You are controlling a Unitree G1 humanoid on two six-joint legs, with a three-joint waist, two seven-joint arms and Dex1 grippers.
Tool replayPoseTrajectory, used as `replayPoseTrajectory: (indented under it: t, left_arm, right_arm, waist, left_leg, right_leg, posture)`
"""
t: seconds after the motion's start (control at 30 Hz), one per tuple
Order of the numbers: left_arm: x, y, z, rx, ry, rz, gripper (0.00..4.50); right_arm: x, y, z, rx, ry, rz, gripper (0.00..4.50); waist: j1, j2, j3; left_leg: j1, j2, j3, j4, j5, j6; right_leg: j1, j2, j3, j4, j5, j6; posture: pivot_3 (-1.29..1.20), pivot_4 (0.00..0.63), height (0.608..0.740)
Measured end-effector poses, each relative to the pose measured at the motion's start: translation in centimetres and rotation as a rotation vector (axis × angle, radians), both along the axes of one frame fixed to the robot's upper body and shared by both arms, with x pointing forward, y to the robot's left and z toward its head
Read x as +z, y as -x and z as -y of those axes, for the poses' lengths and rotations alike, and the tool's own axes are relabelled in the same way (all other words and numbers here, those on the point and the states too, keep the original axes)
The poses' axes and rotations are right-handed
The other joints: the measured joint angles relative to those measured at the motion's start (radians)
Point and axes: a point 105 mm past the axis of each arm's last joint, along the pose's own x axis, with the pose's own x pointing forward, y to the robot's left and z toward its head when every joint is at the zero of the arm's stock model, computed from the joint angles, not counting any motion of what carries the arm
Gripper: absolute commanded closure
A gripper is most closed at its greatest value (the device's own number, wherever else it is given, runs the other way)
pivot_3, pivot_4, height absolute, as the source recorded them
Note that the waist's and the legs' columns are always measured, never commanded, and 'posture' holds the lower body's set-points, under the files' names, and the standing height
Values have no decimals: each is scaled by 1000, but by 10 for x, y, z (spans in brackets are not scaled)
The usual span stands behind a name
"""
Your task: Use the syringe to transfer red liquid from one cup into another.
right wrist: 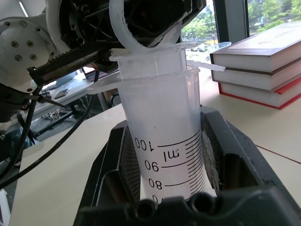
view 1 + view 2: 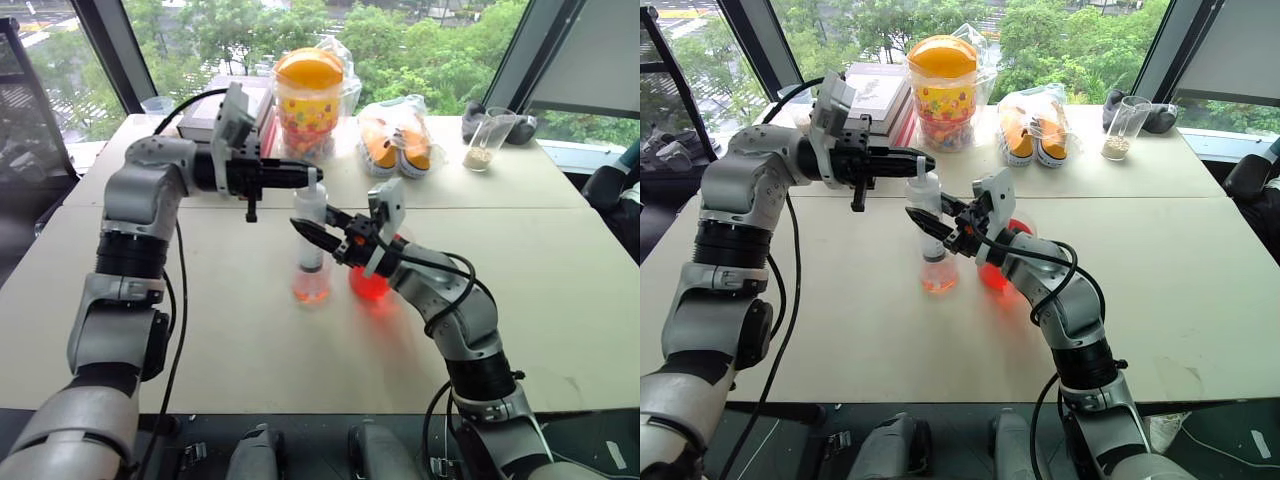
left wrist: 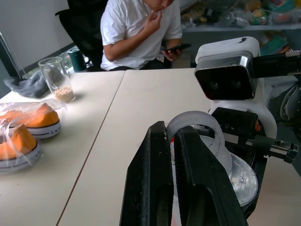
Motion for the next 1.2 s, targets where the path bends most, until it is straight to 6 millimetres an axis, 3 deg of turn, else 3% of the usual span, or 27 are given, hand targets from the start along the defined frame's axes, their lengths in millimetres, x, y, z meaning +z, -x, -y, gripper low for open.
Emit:
replayPoseTrajectory:
  t: [0.03,0.13,0.37,0.47,0.67,0.77,0.83,1.03,1.1,1.2]
  left_arm:
    - [1,0,0,3,1,4,4473]
    - [1,-2,-2,19,16,-27,3475]
    - [5,-10,-26,105,41,-112,173]
    - [2,-12,-44,166,23,-120,73]
    - [-22,-8,-68,233,-28,-173,73]
    - [-28,-2,-66,215,-36,-183,73]
    - [-29,2,-61,197,-25,-187,73]
    - [-35,9,-39,130,20,-205,73]
    - [-38,11,-33,110,35,-214,73]
    - [-43,14,-27,100,49,-231,73]
  right_arm:
    - [1,0,0,1,1,2,3073]
    - [0,-3,2,-16,-2,-4,3073]
    - [11,-5,9,-43,-36,42,3073]
    - [13,-3,7,-31,-42,57,3073]
    - [17,-3,7,-28,-49,71,3073]
    - [27,-11,10,-73,-77,30,3073]
    - [46,-19,16,-123,-155,-17,3073]
    - [135,-33,67,-321,-257,-58,3073]
    - [142,-40,94,-413,-180,-118,3073]
    - [120,-51,144,-596,10,-297,3073]
  waist:
    - [0,0,0]
    - [1,0,0]
    - [-4,0,0]
    - [-6,0,0]
    - [1,0,0]
    - [3,0,0]
    - [2,0,0]
    - [3,0,0]
    - [5,0,0]
    - [4,0,0]
  left_leg:
    - [0,0,0,0,0,0]
    - [0,0,0,0,0,0]
    - [0,0,0,0,0,0]
    - [0,0,0,0,0,0]
    - [0,0,0,0,0,0]
    - [0,0,1,0,0,0]
    - [0,0,1,0,0,0]
    - [0,0,1,-1,0,0]
    - [0,0,1,-1,0,0]
    - [0,0,2,-2,-1,1]
  right_leg:
    - [0,0,0,0,0,0]
    - [0,0,0,0,0,0]
    - [0,0,0,0,0,0]
    - [0,0,0,0,0,0]
    - [0,0,0,0,0,0]
    - [0,-1,0,0,0,0]
    - [0,-1,0,1,0,0]
    - [-1,-1,0,0,0,0]
    - [0,-2,0,-1,0,-1]
    - [0,-2,0,-2,-2,-4]
  posture:
    - [0,150,740]
    - [0,150,740]
    - [0,150,740]
    - [0,150,740]
    - [0,150,740]
    - [0,150,740]
    - [0,150,740]
    - [0,150,740]
    - [0,150,740]
    - [0,150,740]
